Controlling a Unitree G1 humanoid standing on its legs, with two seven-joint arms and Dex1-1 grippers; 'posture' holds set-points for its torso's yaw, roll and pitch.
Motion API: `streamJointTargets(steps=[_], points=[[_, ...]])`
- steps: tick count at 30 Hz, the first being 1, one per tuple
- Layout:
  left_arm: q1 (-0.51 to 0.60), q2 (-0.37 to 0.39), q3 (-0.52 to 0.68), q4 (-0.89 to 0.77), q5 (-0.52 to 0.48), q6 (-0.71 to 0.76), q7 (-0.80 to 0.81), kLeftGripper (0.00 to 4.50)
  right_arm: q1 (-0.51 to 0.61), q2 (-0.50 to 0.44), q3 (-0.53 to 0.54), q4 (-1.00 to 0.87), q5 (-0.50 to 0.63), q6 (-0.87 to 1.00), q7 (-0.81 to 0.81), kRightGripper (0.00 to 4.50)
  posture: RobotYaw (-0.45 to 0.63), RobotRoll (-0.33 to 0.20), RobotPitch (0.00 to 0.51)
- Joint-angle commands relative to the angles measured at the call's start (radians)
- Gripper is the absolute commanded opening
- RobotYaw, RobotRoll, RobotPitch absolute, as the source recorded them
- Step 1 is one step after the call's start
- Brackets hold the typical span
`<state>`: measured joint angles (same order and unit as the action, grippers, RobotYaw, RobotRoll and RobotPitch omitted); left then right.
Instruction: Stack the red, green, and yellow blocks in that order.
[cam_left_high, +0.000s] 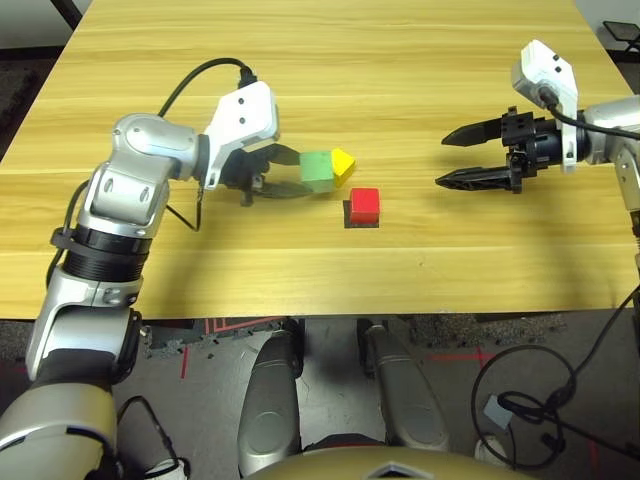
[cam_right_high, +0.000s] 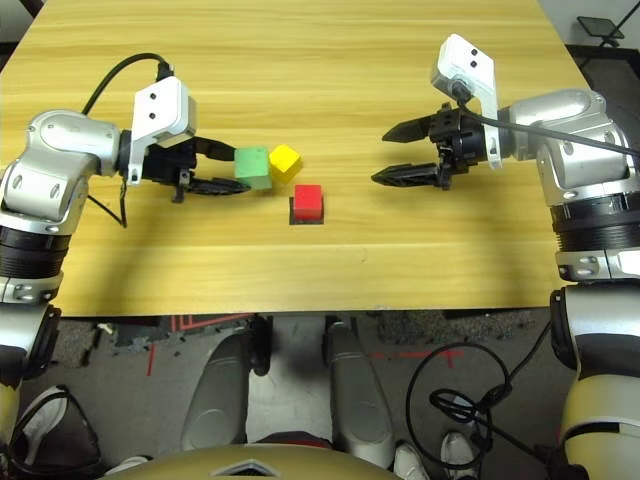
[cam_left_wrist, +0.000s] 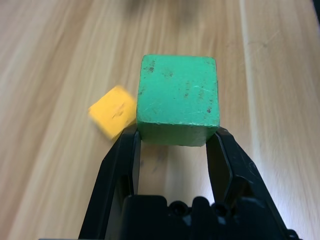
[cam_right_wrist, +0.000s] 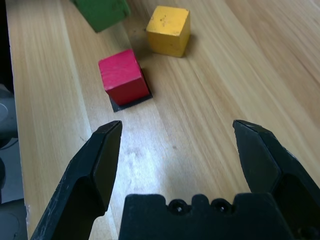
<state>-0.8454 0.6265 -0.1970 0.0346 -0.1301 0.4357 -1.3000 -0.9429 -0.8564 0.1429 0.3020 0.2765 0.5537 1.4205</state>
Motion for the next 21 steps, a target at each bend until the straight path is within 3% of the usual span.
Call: streamJointTargets(steps=[1,21], points=[[-0.021,-0.022,-0.035,0.036,-0.007,0.0,0.001,2.01,0.017,-0.01,-0.002,-0.02,0.0,0.005,0.01,4.5,-0.05,-0.105,0.271],[-0.077,-0.105,-0.119,0.097,0.003,-0.006,-0.006,2.01,0.075,-0.037,-0.035,-0.087,0.021,0.053,-0.015,4.5,-0.1,-0.09,0.287]])
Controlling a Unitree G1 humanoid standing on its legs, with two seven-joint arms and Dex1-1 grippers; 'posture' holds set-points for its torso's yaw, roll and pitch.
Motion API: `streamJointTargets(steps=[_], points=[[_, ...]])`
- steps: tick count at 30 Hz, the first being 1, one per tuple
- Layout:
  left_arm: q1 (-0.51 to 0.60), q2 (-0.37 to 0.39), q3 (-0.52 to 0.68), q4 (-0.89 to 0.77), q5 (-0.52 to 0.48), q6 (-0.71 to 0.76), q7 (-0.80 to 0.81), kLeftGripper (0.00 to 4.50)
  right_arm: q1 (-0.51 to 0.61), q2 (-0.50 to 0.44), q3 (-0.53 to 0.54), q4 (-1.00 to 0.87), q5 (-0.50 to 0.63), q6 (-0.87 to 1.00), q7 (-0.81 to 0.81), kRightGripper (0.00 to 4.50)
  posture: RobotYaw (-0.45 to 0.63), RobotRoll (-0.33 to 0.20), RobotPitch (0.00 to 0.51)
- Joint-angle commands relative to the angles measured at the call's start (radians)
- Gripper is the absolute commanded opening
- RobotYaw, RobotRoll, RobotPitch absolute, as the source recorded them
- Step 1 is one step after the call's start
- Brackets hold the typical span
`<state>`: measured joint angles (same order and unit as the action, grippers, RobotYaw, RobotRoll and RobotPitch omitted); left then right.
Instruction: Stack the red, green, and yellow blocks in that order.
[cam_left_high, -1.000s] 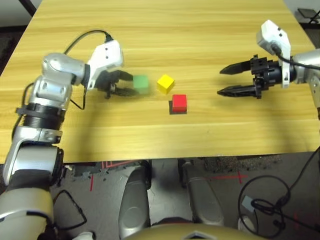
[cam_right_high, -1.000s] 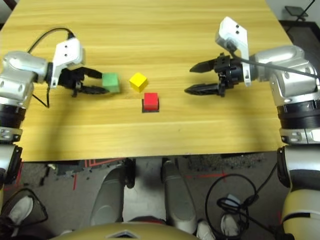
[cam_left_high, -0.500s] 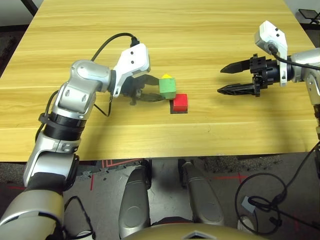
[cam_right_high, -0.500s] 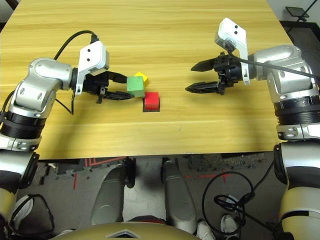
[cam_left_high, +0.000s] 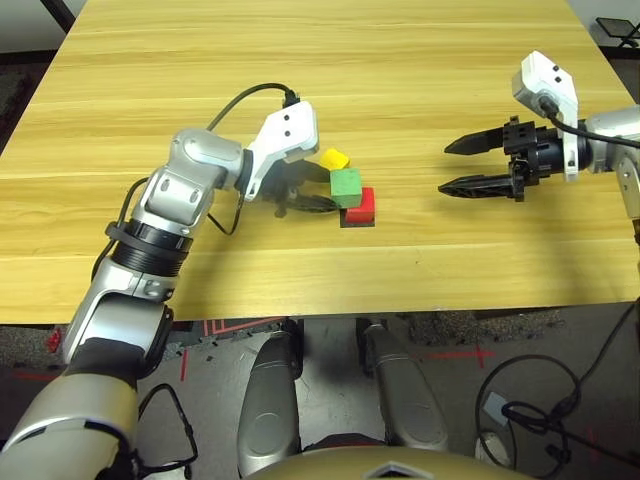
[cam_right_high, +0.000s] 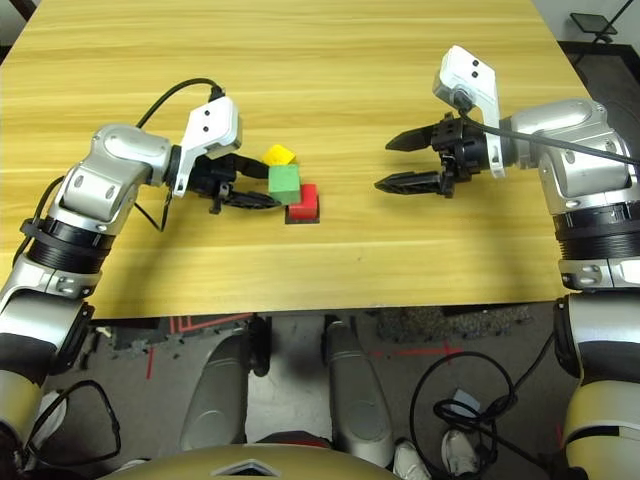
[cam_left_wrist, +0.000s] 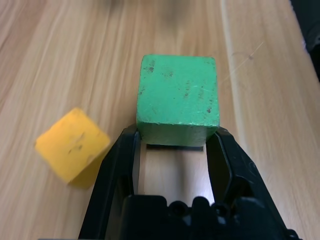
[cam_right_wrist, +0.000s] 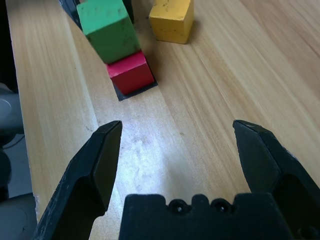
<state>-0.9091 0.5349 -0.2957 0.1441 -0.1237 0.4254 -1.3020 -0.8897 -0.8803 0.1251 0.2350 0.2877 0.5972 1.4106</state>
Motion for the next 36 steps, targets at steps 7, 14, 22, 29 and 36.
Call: streamJointTargets(steps=[7,14,22,29,36], points=[[-0.019,-0.034,-0.033,-0.002,0.0,0.005,0.0,2.01,0.034,-0.014,-0.025,-0.03,0.013,0.015,-0.009,4.5,-0.1,-0.087,0.289],[-0.011,-0.03,-0.037,0.01,0.007,-0.004,-0.002,2.01,0.042,-0.02,-0.033,-0.041,0.014,0.023,-0.011,4.5,-0.11,-0.089,0.29],[-0.007,-0.025,-0.04,0.008,0.01,-0.001,-0.005,2.01,0.038,-0.02,-0.034,-0.043,0.015,0.026,-0.013,4.5,-0.11,-0.089,0.291],[0.004,-0.023,-0.042,-0.003,0.009,0.008,0.0,2.36,0.034,-0.017,-0.032,-0.04,0.014,0.024,-0.014,4.5,-0.1,-0.09,0.293],[0.003,-0.032,-0.031,-0.003,0.005,0.009,0.018,4.49,0.032,-0.012,-0.033,-0.036,0.016,0.02,-0.014,4.5,-0.1,-0.092,0.29]])
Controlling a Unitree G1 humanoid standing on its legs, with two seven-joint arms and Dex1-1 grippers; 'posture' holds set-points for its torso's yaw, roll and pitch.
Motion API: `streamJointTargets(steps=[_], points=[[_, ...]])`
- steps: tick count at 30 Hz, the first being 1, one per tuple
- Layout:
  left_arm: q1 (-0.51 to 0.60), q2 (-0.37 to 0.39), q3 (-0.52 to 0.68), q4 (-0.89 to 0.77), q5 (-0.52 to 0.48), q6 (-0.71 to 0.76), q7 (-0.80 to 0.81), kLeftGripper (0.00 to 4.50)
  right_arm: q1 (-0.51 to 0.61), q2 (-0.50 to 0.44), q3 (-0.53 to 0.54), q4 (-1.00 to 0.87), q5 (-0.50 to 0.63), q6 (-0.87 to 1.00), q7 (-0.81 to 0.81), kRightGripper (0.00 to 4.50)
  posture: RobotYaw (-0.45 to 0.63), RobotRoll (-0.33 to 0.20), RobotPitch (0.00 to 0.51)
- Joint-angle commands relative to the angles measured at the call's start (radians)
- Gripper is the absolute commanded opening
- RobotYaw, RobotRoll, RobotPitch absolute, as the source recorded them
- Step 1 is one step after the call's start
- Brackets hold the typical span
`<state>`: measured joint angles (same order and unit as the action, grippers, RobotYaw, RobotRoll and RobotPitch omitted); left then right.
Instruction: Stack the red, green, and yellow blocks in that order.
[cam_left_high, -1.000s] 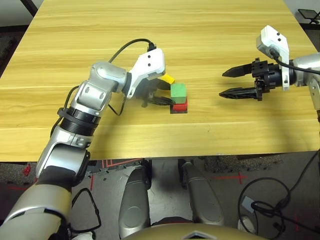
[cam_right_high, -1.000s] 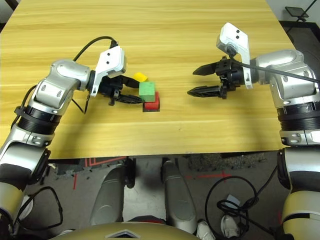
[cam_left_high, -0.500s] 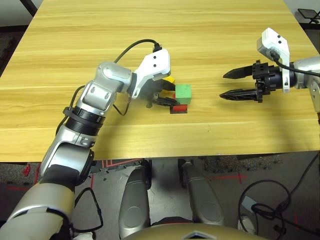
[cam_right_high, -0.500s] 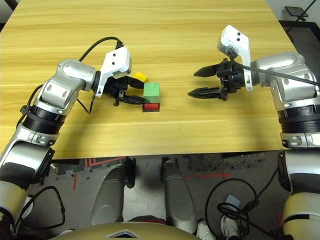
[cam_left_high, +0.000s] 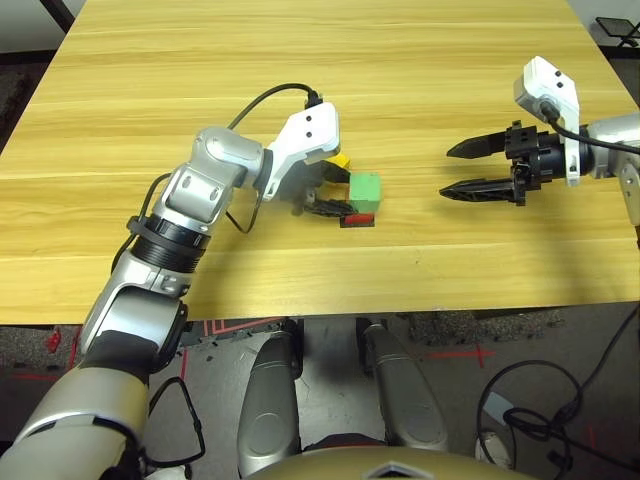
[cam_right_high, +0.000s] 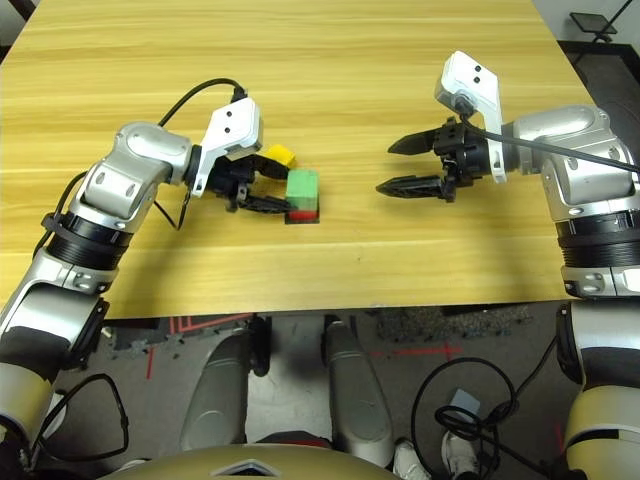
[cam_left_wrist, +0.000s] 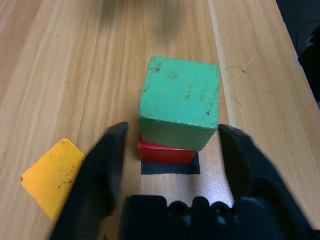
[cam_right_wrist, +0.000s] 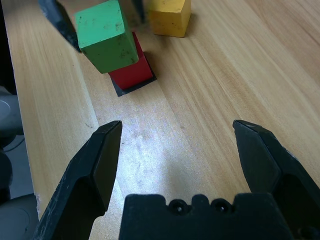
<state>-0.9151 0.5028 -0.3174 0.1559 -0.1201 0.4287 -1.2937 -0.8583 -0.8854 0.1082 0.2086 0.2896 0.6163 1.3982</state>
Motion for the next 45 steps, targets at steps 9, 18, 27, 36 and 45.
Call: streamJointTargets(steps=[9,18,27,36,45], points=[[-0.034,0.045,0.241,-0.201,-0.199,0.313,0.132,4.49,0.035,-0.018,-0.034,-0.039,0.062,-0.014,0.04,4.5,-0.09,-0.099,0.276],[0.122,0.135,0.458,-0.413,-0.308,0.541,0.368,4.49,0.013,-0.005,-0.02,0.0,0.059,-0.033,0.045,4.5,-0.03,-0.106,0.266],[0.354,-0.03,0.472,-0.459,-0.239,0.407,0.688,4.49,-0.027,0.033,0.0,0.042,0.046,-0.053,0.046,4.5,0.0,-0.112,0.269],[0.446,-0.065,0.355,-0.42,-0.164,0.217,0.737,4.49,-0.035,0.041,0.002,0.051,0.039,-0.052,0.051,4.5,-0.01,-0.12,0.279],[0.42,-0.056,0.249,-0.345,-0.083,0.099,0.714,4.49,-0.025,0.038,-0.004,0.04,0.041,-0.041,0.049,4.5,-0.02,-0.12,0.287]])
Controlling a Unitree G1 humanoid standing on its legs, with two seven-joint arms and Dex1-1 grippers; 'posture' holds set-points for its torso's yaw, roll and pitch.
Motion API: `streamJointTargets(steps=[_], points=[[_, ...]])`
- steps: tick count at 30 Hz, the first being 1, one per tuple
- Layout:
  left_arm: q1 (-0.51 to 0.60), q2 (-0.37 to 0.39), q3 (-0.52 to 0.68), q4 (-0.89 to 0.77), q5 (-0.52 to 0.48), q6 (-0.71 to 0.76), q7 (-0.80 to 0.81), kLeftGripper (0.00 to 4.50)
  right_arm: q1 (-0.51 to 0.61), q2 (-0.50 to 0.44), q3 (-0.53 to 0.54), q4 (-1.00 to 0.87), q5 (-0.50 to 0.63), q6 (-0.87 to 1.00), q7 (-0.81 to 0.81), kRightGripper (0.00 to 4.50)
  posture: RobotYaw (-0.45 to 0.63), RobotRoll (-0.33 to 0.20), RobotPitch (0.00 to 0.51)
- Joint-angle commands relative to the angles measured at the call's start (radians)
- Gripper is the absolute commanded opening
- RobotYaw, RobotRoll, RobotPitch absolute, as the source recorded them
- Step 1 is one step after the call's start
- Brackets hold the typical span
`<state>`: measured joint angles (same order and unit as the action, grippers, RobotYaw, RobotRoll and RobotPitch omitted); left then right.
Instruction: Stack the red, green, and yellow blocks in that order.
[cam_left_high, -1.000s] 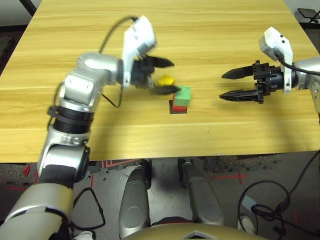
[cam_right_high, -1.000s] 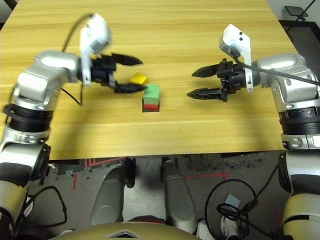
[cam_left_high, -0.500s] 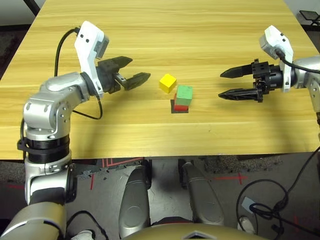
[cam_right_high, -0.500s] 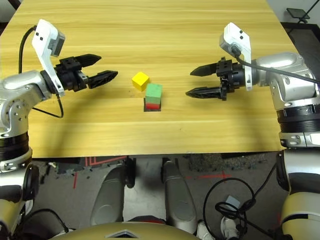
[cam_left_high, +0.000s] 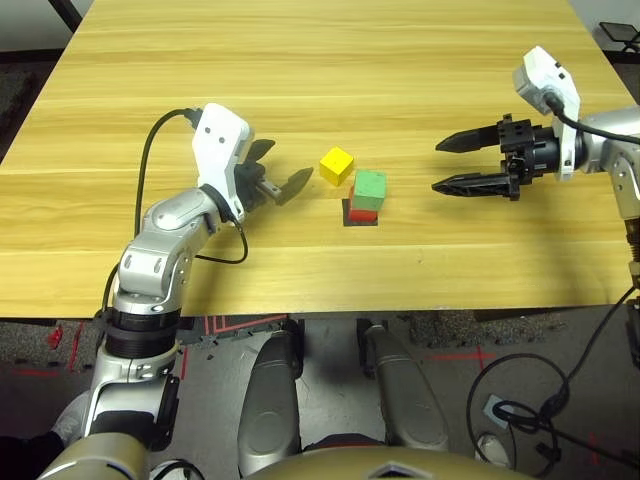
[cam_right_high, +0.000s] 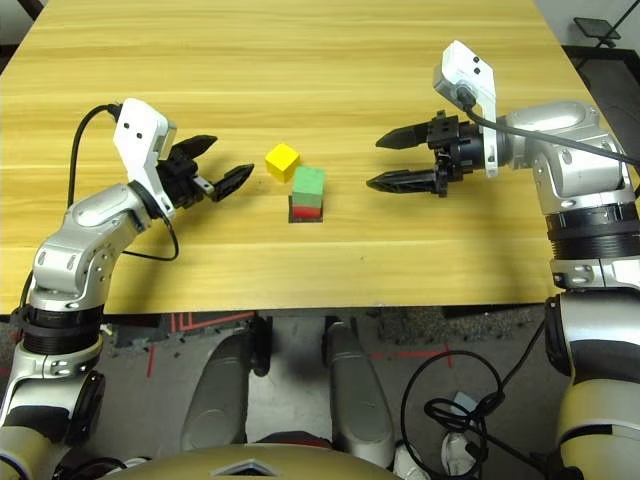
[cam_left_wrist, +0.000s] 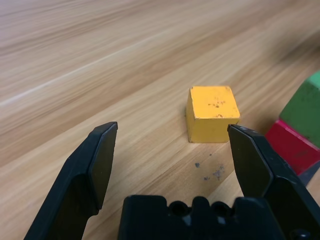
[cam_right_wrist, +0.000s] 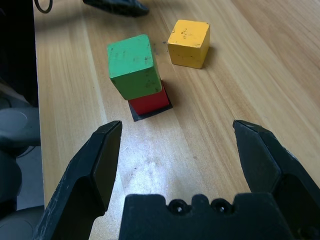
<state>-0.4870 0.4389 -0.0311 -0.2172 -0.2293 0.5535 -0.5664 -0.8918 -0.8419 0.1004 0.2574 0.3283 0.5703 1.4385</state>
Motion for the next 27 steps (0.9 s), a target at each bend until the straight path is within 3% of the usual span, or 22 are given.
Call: streamJointTargets(steps=[1,11,27], points=[[-0.015,0.008,-0.045,0.036,0.03,-0.026,-0.016,4.49,0.011,-0.006,0.004,-0.01,0.002,0.005,0.008,4.5,-0.03,-0.12,0.287],[-0.09,0.014,-0.106,0.11,0.052,-0.005,-0.061,4.49,0.031,-0.016,-0.008,-0.032,0.009,0.02,0.001,4.5,-0.05,-0.113,0.294],[-0.125,-0.048,-0.128,0.161,0.044,0.006,-0.064,4.49,0.047,-0.022,-0.02,-0.055,0.015,0.038,-0.011,4.5,-0.06,-0.109,0.302]])
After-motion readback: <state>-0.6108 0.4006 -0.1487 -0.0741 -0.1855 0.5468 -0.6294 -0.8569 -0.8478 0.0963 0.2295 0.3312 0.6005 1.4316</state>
